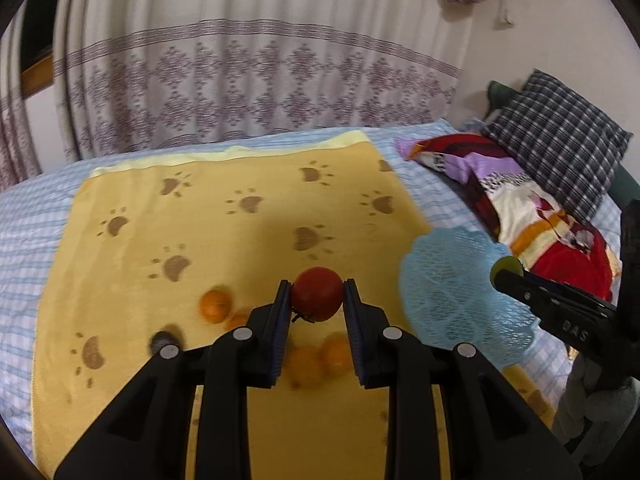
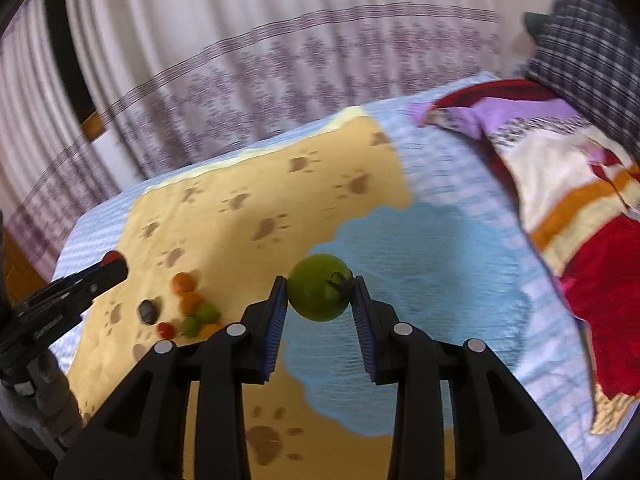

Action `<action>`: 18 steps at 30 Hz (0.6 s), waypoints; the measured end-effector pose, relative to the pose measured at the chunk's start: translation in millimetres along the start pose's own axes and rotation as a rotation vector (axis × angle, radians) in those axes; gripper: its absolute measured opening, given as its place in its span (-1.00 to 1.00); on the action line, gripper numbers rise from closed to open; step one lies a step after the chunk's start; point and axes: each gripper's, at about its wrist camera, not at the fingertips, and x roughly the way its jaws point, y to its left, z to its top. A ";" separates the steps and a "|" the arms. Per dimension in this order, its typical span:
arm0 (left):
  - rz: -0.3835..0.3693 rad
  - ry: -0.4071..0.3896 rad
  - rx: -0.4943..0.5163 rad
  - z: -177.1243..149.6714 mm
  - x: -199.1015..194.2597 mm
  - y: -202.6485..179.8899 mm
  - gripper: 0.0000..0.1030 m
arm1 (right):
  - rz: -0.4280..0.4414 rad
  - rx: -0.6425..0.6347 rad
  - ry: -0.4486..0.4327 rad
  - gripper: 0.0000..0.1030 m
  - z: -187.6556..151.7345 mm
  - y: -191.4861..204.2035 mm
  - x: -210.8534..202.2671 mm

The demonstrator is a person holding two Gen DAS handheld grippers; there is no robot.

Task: Organize fruits
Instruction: 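Carry both tomatoes to the blue basket and open both tools inside it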

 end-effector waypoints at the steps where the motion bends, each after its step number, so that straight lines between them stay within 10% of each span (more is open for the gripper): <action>1: -0.009 0.002 0.009 0.5 1.6 -6.0 -0.49 | -0.019 0.008 -0.010 -0.35 0.7 -6.8 -2.3; 18: -0.220 0.151 0.087 -14.3 69.5 -91.2 -0.49 | -0.128 0.057 0.000 -0.34 -6.5 -40.6 18.1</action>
